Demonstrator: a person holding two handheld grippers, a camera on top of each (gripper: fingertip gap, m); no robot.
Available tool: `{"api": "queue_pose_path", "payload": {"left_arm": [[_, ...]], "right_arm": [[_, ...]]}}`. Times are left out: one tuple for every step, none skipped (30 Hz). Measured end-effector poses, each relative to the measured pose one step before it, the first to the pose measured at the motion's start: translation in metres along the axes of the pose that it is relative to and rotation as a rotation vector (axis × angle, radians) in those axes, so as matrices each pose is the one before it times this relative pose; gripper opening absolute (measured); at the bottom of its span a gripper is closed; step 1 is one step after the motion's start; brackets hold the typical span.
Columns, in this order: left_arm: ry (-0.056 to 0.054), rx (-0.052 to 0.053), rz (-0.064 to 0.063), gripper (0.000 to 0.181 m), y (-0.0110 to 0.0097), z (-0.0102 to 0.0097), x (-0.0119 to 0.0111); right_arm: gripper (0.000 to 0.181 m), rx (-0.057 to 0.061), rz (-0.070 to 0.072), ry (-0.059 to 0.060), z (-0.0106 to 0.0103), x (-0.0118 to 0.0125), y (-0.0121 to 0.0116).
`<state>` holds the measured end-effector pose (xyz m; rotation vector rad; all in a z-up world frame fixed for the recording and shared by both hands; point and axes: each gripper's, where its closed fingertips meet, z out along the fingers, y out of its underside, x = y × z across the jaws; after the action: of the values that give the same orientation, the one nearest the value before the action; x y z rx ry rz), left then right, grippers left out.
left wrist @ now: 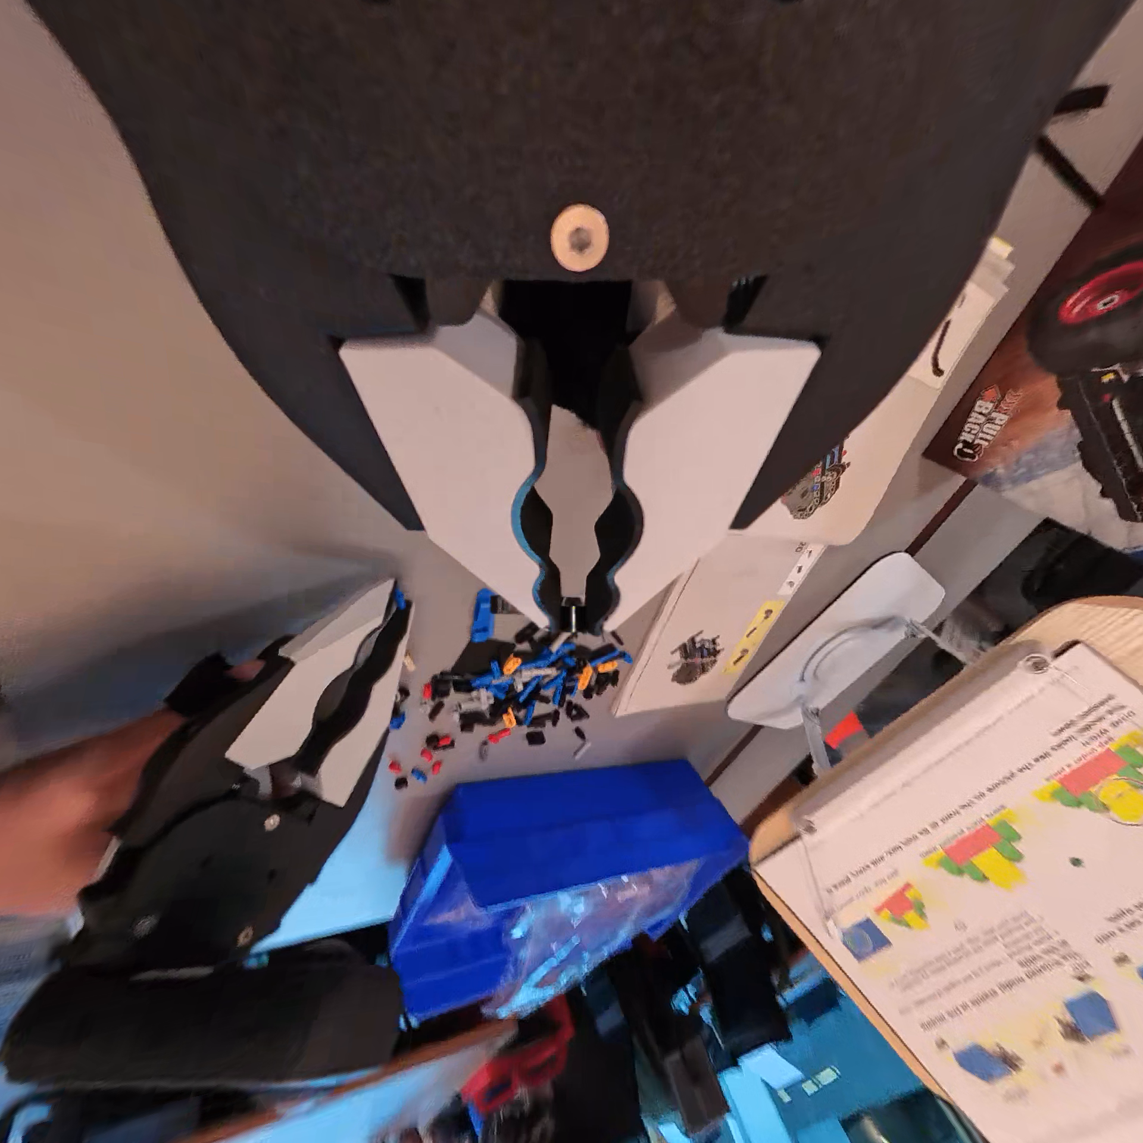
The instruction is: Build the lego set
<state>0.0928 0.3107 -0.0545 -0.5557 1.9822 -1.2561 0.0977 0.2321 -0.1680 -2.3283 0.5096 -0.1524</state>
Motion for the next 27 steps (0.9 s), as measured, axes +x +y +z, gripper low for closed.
{"api": "queue_pose_path", "payload": {"left_arm": [[0.0231,-0.0294,0.0199,0.006,0.00106,0.00398,0.00022],[0.0167,-0.0049,0.0248,0.006,-0.00178,0.00328,-0.00035],[0.021,0.0161,0.0259,0.006,-0.00348,0.00303,0.00026],[0.033,0.0278,0.0217,0.005,-0.00398,0.00279,0.00212],[0.0233,0.0311,0.0166,0.005,-0.00364,0.002,0.00062],[0.0209,0.035,0.0097,0.005,-0.00359,0.0005,0.00067],[0.0269,0.0392,-0.0063,0.006,-0.00395,-0.00095,0.00226],[0.0106,0.0311,-0.0146,0.005,-0.00319,-0.00187,0.00108],[-0.0096,0.018,-0.0065,0.005,-0.00168,-0.00232,-0.00042],[-0.0104,0.0107,0.0037,0.005,-0.00179,-0.00264,0.00072],[-0.0103,0.0121,0.0101,0.005,-0.00328,-0.00297,0.00185],[-0.0143,0.013,0.0129,0.005,-0.00451,-0.00302,0.00215],[-0.0117,0.0055,0.0108,0.005,-0.0045,-0.00258,0.0026],[-0.0027,-0.0013,0.0067,0.005,-0.00422,-0.00206,0.00408],[-0.0104,-0.0016,0.0069,0.005,-0.0045,-0.00185,0.0035],[-0.0205,-0.0014,0.0111,0.005,-0.00478,-0.00205,0.00268],[-0.0113,-0.0079,0.0118,0.005,-0.00411,-0.00193,0.00441],[-0.0036,-0.0169,0.0113,0.005,-0.00323,-0.00176,0.00578],[-0.0033,-0.024,0.0141,0.005,-0.0021,-0.00162,0.00598],[0.0039,-0.0326,0.0157,0.005,-0.00093,-0.00113,0.00663],[0.005,-0.0385,0.0131,0.005,-0.00055,-0.00096,0.00624],[0.0091,-0.0219,0.0061,0.005,-0.0032,-0.00161,0.00618],[0.03,-0.0024,-0.0008,0.005,-0.00624,-0.00189,0.00879],[0.0344,-0.003,-0.003,0.005,-0.00628,-0.0013,0.00894],[0.0165,-0.0027,0.0024,0.005,-0.00629,-0.0008,0.00611],[0.0207,0.0033,0.0094,0.005,-0.00659,-0.00029,0.00694],[0.0299,-0.0017,0.007,0.006,-0.00507,0.00055,0.00803]], "right_arm": [[0.015,-0.0101,0.0026,-0.0014,0.00004,0.00261,0.00277],[0.015,-0.0033,0.0041,-0.0037,-0.00057,0.00185,0.00125],[0.015,0.0054,0.0073,-0.0016,-0.00065,0.00153,-0.0004],[0.015,0.0067,0.0047,-0.0096,0.00001,-0.00081,-0.00039],[0.015,-0.005,-0.0043,0.0011,0.0006,-0.00004,0.0012],[0.015,-0.0059,-0.0148,0.0211,0.00038,0.00303,0.00145],[0.015,-0.0062,-0.0142,0.0124,0.00029,0.00201,0.00156],[0.015,-0.0012,-0.0058,0.0069,0.00071,0.00108,0.00064],[0.015,0.0115,-0.0024,-0.0017,0.00115,-0.00039,-0.00125],[0.015,0.0135,0.0032,-0.0174,0.00158,-0.00264,-0.00188],[0.015,-0.0018,-0.0009,-0.0068,0.00061,-0.00095,-0.00065],[0.015,-0.0085,-0.0053,0.0093,0.00024,0.00172,0.00001],[0.017,0.0037,-0.0061,0.0098,0.00104,0.00198,-0.00093],[0.026,0.0086,-0.0029,-0.0024,0.00078,-0.0003,-0.00154],[0.029,0.0158,-0.0003,-0.0116,-0.00093,-0.00243,-0.00187],[0.032,0.0289,-0.0015,-0.0198,-0.00264,-0.00398,-0.00301],[0.04,0.0309,-0.0099,-0.0286,-0.00541,-0.00481,-0.00522],[0.05,0.0431,-0.0034,-0.0327,-0.00725,-0.00469,-0.00865],[0.058,0.0538,-0.0065,-0.0591,-0.00962,-0.0084,-0.01061],[0.06,0.0604,-0.0204,-0.0789,-0.01141,-0.01149,-0.01271],[0.057,0.0716,-0.0344,-0.0759,-0.01342,-0.0126,-0.01436],[0.049,0.0649,-0.0542,-0.0839,-0.01154,-0.01471,-0.01392],[0.047,0.0534,-0.0409,-0.0508,-0.00835,-0.01034,-0.0132],[0.046,0.0333,-0.0196,-0.0174,-0.00547,-0.00603,-0.00919],[0.045,-0.0009,-0.0176,-0.0287,-0.00262,-0.00745,-0.00229],[0.046,-0.0147,-0.0154,-0.0307,-0.00097,-0.00787,-0.00017],[0.047,-0.0019,-0.0129,-0.0268,-0.0003,-0.00822,-0.0003]]}}
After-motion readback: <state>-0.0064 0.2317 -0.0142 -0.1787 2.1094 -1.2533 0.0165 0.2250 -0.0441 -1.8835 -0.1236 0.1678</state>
